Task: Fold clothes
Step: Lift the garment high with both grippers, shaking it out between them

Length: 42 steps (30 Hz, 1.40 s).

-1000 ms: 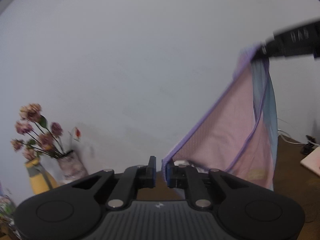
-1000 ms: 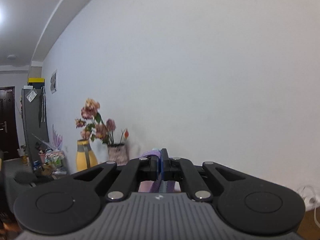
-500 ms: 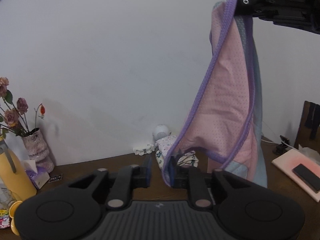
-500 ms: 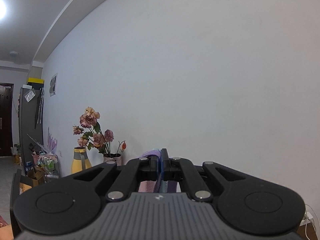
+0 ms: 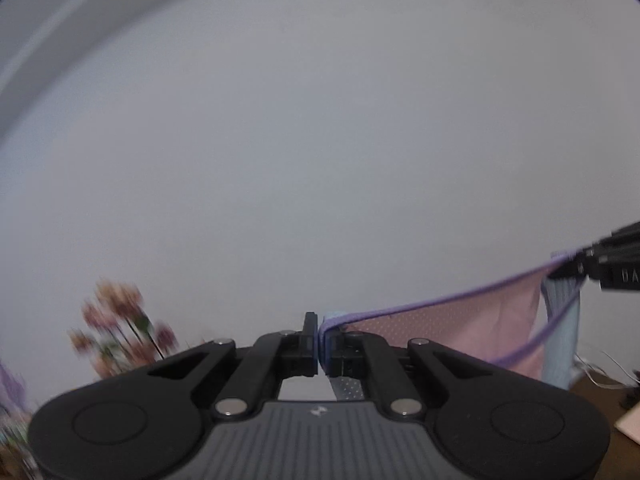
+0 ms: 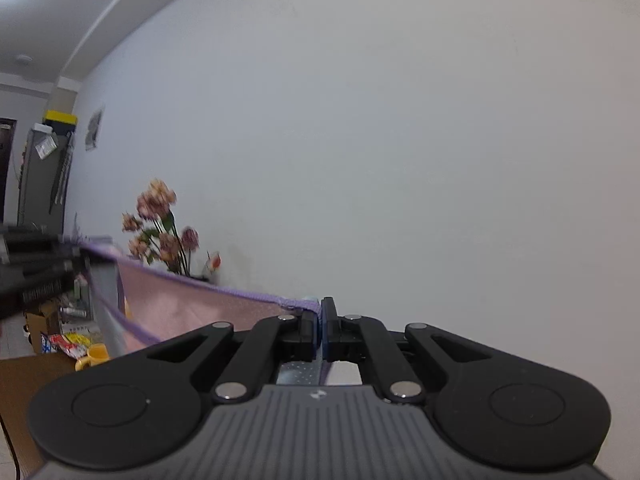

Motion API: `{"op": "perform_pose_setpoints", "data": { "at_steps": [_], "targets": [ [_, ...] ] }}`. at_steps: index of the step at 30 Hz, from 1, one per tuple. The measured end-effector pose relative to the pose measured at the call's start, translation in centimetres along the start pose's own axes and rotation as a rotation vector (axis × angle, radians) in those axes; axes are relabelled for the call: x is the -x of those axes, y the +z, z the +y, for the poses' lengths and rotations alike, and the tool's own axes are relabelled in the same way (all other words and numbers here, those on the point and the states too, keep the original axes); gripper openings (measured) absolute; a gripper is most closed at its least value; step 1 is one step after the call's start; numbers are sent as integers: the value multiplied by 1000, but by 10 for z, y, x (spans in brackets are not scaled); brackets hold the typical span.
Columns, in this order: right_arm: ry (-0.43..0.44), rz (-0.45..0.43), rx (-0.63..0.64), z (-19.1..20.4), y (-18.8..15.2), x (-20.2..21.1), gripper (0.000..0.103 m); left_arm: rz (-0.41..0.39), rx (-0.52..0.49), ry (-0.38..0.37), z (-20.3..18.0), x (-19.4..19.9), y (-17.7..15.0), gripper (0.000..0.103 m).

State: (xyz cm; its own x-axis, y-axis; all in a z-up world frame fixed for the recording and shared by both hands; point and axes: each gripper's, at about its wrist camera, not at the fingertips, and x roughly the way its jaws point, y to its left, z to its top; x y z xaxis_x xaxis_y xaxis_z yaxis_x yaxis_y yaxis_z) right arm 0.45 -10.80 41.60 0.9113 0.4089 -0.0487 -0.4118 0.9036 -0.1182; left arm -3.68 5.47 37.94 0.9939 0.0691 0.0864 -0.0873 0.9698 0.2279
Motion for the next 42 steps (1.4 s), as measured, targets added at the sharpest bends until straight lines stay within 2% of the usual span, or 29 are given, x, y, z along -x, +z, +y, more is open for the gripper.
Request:
{"op": "perform_pose_setpoints", "data": {
  "at_steps": [3,6,8,11,16,21,23,25,27,29,32,34,36,38,42],
  "targets": [
    [10,-69,14,3,22,27,2,-82,-33,48,3,19,28,2],
    [15,-143,33,8,47,47,2,-130,-50,96,10,27,48,3],
    [15,-175,35,11,60,49,2,-144,-55,126,14,21,55,3],
    [10,-183,30,14,68,31,2,-131,-53,152,17,-4,52,3],
    [17,-62,-16,14,51,-58,2,-18,-21,158,25,-85,15,3],
    [1,88,-63,17,10,-189,2,68,37,199,41,-184,-35,3],
    [-2,114,-79,20,-6,-232,2,83,64,226,50,-217,-50,3],
    [-9,85,-124,22,-9,-259,2,86,87,247,58,-239,-56,3],
    [-16,37,-175,23,-4,-280,2,39,97,257,70,-240,-50,3],
    [-22,-44,-189,21,14,-288,2,-47,109,258,84,-240,-36,3],
    [-1,-163,-215,12,31,-278,2,-157,117,242,87,-220,-15,3],
    [29,-188,-212,6,27,-268,2,-194,67,236,78,-201,-19,4],
    [57,-184,-198,1,13,-257,2,-192,12,229,64,-181,-35,6],
    [89,-138,-179,-3,-13,-246,2,-163,-41,209,47,-159,-60,6],
    [157,8,-123,-5,-87,-216,2,-49,-129,144,5,-103,-131,6]
  ]
}}
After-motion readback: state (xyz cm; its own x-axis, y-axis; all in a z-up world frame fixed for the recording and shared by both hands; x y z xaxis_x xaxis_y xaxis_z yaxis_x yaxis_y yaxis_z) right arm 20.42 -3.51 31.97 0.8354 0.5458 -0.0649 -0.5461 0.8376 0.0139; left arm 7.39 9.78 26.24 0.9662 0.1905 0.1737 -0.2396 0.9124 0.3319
